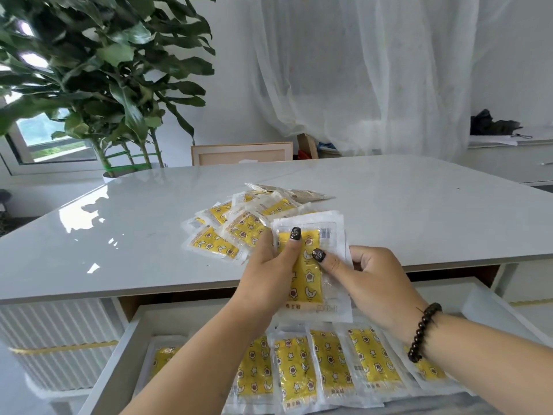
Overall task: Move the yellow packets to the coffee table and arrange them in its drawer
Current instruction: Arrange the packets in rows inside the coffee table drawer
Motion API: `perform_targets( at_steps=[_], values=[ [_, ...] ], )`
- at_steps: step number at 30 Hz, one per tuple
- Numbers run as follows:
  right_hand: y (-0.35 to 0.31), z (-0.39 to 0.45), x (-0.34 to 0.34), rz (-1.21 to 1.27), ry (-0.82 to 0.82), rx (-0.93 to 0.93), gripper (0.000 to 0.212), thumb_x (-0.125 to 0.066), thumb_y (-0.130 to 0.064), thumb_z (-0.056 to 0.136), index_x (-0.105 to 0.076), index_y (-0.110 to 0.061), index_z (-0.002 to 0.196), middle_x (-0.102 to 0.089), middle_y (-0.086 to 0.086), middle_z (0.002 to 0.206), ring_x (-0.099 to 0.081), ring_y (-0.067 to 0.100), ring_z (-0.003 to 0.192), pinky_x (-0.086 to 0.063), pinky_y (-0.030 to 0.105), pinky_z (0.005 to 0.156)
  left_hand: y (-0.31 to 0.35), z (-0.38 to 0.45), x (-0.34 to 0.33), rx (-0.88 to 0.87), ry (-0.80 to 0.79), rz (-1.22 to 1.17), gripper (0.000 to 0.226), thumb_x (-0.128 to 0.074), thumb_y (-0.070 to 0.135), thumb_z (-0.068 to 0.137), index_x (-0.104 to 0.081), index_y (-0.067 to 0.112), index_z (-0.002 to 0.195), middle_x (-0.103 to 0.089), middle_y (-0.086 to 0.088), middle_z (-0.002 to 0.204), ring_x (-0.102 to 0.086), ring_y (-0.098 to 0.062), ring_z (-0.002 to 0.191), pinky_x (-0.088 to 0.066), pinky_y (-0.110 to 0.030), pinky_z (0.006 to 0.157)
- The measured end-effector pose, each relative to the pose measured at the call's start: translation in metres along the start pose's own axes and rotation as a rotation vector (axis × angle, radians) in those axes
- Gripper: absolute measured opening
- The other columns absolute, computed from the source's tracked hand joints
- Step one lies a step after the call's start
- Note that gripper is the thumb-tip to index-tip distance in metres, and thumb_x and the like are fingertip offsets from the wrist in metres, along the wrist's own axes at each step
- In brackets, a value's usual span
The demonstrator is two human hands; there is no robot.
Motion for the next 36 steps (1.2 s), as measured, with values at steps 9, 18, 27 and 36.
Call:
perform_targets(
  at_steps=[9, 18, 27, 36],
  values=[
    [-0.011, 0.063, 0.013, 0.126, 0.245, -0.082, 0.014, -0.064, -0.016, 0.085, -0.065, -0.015, 0.071, -0.07, 0.002, 0.069, -0.068, 0.018, 0.068, -0.051, 0.027, 0.06, 0.006, 0.003, 0.085, 0.09, 0.609, -0.379, 0.015, -0.057, 0.031, 0.091, -0.062, 0.019, 0.1, -0.067, -0.004, 0.088, -0.066, -0.024, 0.076, -0.059, -0.047, 0.078],
    [0.021, 0.101, -0.032, -0.454, -0.031, -0.179, 0.095, -0.073, -0.068, 0.057, -0.039, -0.03, 0.137, -0.044, 0.001, 0.136, -0.047, 0.024, 0.124, -0.043, 0.041, 0.102, 0.01, -0.006, 0.124, -0.009, 0.923, -0.348, 0.032, -0.048, 0.034, 0.096, -0.053, 0.017, 0.123, -0.053, 0.006, 0.078, -0.051, -0.011, 0.058, -0.038, -0.024, 0.049],
    [0.002, 0.09, -0.018, -0.525, 0.252, 0.047, 0.034, -0.039, -0.025, 0.098, -0.044, -0.019, 0.132, -0.064, 0.008, 0.105, -0.058, 0.026, 0.082, -0.046, 0.032, 0.068, -0.006, -0.005, 0.125, 0.133, 0.912, -0.458, 0.06, -0.049, 0.055, 0.093, -0.049, 0.009, 0.131, -0.058, 0.0, 0.091, -0.057, -0.018, 0.076, -0.049, -0.031, 0.065],
    [-0.017, 0.095, -0.058, -0.938, 0.034, 0.285, 0.039, -0.038, -0.018, 0.098, -0.048, -0.034, 0.133, -0.038, 0.002, 0.145, -0.057, 0.027, 0.109, -0.047, 0.034, 0.081, 0.0, 0.001, 0.112, 0.076, 0.814, -0.361, 0.076, -0.063, 0.042, 0.088, -0.017, 0.046, 0.149, -0.042, 0.006, 0.145, -0.061, -0.026, 0.114, -0.055, -0.046, 0.091]
  ],
)
Point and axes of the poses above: each hand's wrist, its own z-axis towards the middle knuckle, its own x-axis out of the back of the hand, y = z × x, the point moved 8 cm from there along z, towards the middle knuckle
